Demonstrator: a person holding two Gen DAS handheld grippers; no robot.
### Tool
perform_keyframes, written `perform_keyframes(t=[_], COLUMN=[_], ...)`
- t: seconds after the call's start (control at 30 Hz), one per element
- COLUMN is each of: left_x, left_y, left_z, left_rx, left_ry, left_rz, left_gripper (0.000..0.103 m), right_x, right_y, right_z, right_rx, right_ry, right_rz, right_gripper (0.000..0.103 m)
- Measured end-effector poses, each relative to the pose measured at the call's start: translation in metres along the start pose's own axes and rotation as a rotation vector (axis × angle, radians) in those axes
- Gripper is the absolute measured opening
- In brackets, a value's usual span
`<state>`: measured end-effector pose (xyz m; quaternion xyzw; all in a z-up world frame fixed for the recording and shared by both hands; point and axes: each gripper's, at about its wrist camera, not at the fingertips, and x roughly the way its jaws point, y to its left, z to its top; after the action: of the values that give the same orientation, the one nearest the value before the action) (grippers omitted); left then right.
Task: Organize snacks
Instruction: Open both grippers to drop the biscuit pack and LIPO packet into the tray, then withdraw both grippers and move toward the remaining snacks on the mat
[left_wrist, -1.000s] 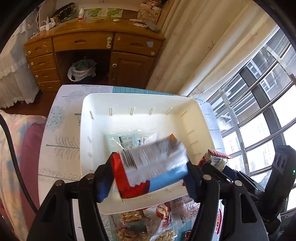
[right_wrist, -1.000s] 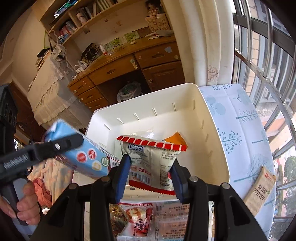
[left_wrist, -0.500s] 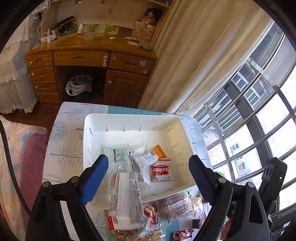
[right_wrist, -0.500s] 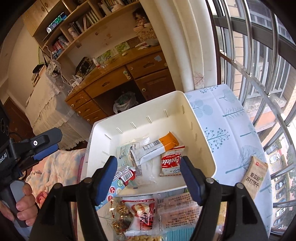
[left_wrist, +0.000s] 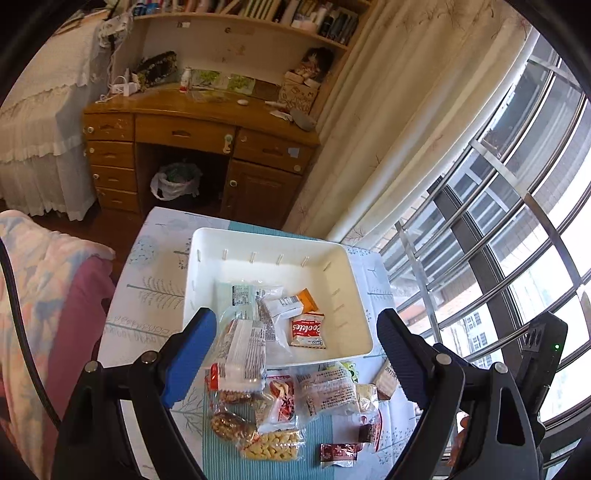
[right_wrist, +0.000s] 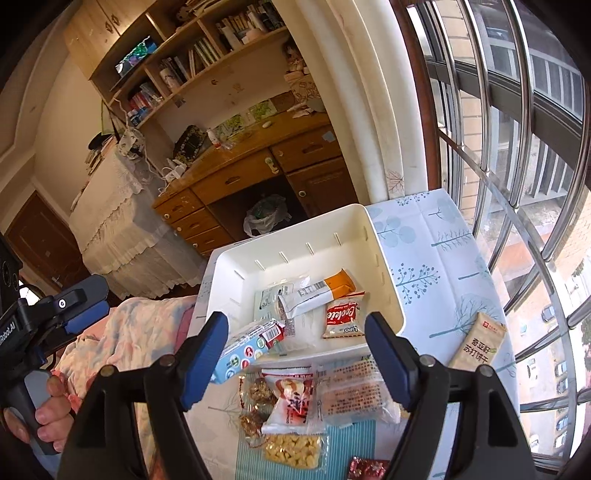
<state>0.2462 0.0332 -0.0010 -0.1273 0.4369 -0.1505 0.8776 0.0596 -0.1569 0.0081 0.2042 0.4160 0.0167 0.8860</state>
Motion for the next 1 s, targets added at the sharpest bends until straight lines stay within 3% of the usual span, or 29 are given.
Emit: perform_keyframes(t=[0.4,1.0], left_x=[-0.039,-0.037], left_y=[-0.015,-0.029], left_z=[-0.054,-0.151], left_rx=[-0.081,-0.154], left_ry=[-0.017,0.125], left_rz=[0.103,0.215], left_gripper=[0.088,0.088], right_x=[-0.034,-0.023], right_y=[-0.032,-0.095], right_z=[-0.029,-0.088], right_rx=[-0.025,0.117], right_ry=[0.051,0.252], right_rz=[0.066,0.126], right_gripper=[0.083,0.084])
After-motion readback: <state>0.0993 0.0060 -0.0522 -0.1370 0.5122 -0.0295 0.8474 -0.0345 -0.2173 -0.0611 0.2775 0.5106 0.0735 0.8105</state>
